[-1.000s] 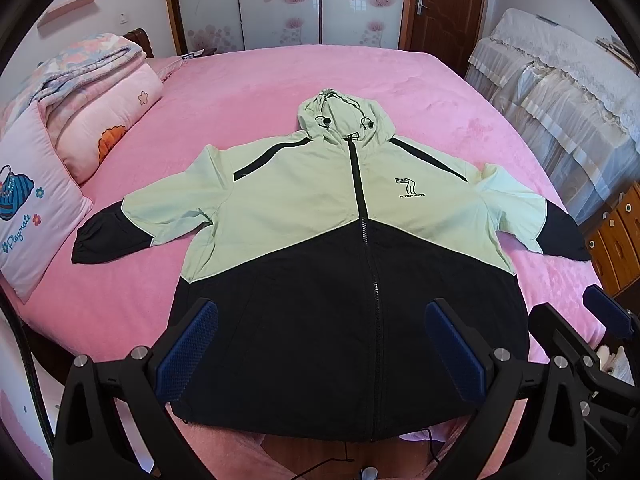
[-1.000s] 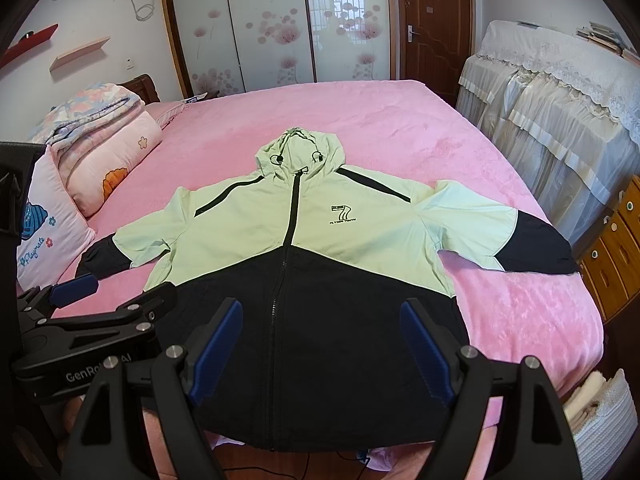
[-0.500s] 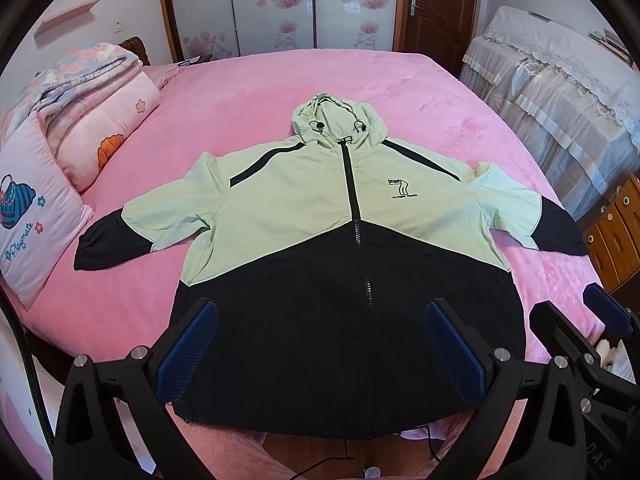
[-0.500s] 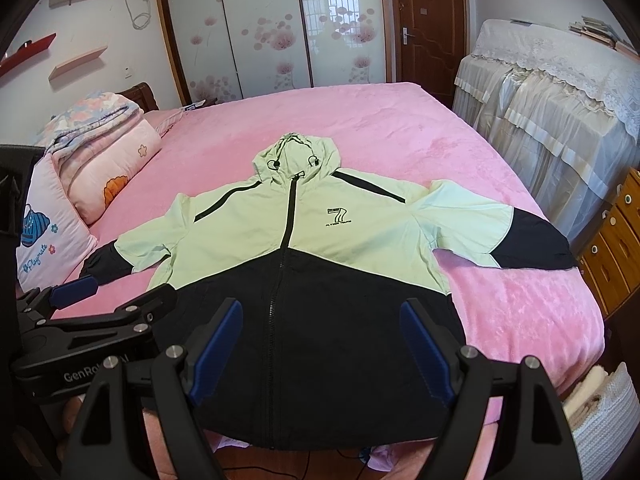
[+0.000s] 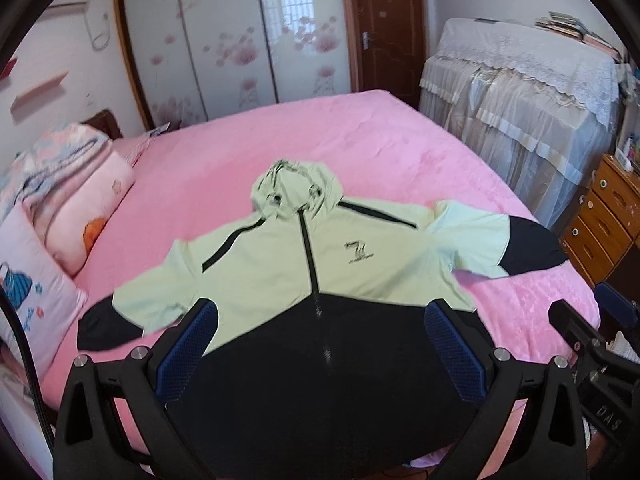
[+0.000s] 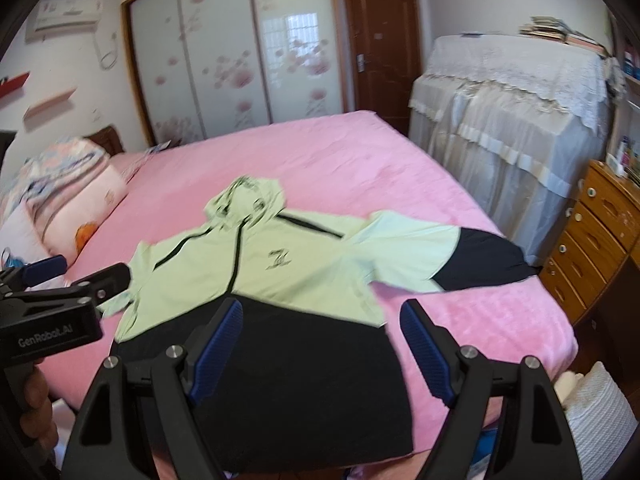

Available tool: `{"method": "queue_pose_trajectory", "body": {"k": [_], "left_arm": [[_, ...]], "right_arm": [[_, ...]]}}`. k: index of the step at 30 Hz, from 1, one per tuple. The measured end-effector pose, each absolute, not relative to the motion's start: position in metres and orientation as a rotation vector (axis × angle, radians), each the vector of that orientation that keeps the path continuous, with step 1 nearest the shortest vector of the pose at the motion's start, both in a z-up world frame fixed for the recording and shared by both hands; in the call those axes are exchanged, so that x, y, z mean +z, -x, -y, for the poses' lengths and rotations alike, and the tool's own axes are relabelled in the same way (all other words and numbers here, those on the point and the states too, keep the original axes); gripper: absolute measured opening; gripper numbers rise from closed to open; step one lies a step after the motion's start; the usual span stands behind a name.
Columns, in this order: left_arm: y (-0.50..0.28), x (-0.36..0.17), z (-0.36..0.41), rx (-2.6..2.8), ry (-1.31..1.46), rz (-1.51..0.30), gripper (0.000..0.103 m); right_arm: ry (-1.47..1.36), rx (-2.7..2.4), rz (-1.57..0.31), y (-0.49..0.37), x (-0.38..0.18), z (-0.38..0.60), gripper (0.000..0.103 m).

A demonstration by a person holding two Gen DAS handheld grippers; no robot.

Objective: Fold large clothes
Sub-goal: 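Move the right tool to the black sleeve cuff and grasp it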

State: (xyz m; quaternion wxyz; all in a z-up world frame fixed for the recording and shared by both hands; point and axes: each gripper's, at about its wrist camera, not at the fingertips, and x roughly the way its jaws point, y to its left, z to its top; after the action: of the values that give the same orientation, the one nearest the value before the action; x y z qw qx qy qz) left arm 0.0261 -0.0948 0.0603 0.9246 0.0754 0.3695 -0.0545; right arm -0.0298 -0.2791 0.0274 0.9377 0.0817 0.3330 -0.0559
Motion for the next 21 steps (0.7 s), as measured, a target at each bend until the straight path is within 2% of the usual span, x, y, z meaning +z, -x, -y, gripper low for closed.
{"method": "queue_pose_trajectory", "body": {"k": [14, 21], "left_arm": [[-0.079, 0.126, 0.196, -0.205, -0.215, -0.558, 0.102], [-0.126, 0.103, 0.255, -0.221, -0.188, -0.572, 0.102]], "right_arm": [[-0.167, -0.368, -0.481, 0.015, 0.087, 0.406, 0.082], [-0.278, -0.422, -0.514, -0.016, 0.071, 0.494, 0.082]]}}
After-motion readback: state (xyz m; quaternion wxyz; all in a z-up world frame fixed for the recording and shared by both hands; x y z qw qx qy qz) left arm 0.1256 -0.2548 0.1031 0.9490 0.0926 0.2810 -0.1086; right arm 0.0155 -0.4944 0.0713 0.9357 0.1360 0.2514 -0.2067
